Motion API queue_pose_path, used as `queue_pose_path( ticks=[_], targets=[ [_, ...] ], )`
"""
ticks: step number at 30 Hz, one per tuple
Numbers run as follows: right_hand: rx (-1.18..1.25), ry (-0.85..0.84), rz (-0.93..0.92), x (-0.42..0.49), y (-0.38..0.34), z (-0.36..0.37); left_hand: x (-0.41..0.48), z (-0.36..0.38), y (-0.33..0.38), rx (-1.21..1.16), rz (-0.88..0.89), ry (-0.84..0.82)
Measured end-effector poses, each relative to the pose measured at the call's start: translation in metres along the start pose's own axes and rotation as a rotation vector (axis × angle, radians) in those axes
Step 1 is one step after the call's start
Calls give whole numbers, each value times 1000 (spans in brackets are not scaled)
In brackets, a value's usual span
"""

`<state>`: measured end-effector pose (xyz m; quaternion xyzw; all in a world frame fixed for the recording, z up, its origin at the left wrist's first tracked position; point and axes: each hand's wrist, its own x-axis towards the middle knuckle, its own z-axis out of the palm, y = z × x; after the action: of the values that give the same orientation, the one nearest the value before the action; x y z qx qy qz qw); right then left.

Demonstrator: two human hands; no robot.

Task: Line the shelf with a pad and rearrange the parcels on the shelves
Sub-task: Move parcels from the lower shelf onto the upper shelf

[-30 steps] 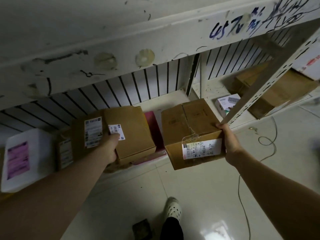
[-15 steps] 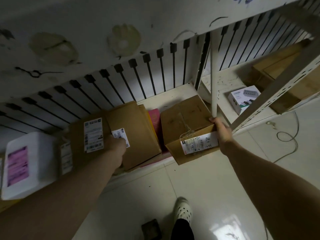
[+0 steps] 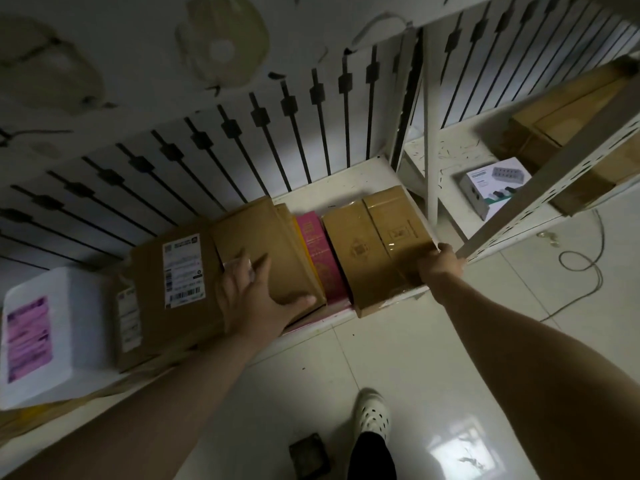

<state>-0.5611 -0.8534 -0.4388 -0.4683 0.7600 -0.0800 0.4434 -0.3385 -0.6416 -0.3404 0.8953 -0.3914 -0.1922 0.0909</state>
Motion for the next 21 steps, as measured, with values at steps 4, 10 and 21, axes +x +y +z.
queue_pose_path(
  ticks=[4,10,21],
  targets=[
    [-65,11,-55,2,-2,14,0,5,-3,217,104,-121],
    [-108,-67,-173,12,-13,17,6,6,-1,380,137,-143],
    [-229,-206,-256,-4,-27,42,17,-7,-16,348,88,-153]
  ],
)
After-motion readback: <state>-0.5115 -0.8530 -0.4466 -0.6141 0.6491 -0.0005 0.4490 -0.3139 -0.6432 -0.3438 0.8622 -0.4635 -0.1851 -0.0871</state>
